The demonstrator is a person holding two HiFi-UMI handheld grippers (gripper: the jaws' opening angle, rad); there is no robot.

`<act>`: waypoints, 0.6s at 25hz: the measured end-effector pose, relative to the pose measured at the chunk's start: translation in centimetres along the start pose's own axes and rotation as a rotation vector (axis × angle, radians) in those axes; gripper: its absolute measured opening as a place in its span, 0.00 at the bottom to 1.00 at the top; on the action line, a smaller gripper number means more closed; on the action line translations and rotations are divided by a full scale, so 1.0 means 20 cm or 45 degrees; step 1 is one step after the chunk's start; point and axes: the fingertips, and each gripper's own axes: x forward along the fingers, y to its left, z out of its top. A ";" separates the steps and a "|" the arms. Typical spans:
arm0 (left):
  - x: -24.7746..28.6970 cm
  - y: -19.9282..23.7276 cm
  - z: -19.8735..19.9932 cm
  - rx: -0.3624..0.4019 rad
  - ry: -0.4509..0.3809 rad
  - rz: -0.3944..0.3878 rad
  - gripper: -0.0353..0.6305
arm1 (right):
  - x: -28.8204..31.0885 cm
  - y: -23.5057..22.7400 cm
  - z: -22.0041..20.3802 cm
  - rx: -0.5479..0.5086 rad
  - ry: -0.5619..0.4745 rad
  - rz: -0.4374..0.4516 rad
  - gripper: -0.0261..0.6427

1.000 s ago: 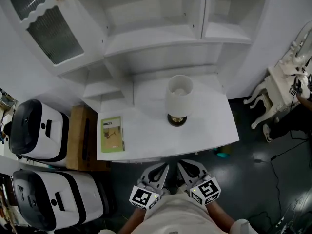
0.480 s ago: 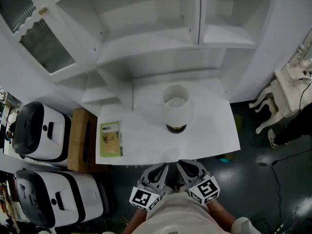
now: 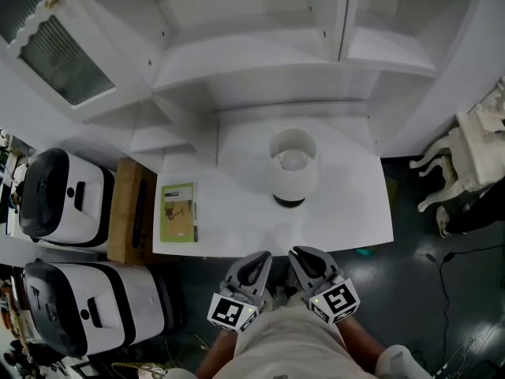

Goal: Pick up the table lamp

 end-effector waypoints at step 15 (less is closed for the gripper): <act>0.10 0.11 -0.06 -0.008 0.005 -0.058 0.07 | 0.12 -0.11 -0.09 -0.055 0.011 -0.124 0.25</act>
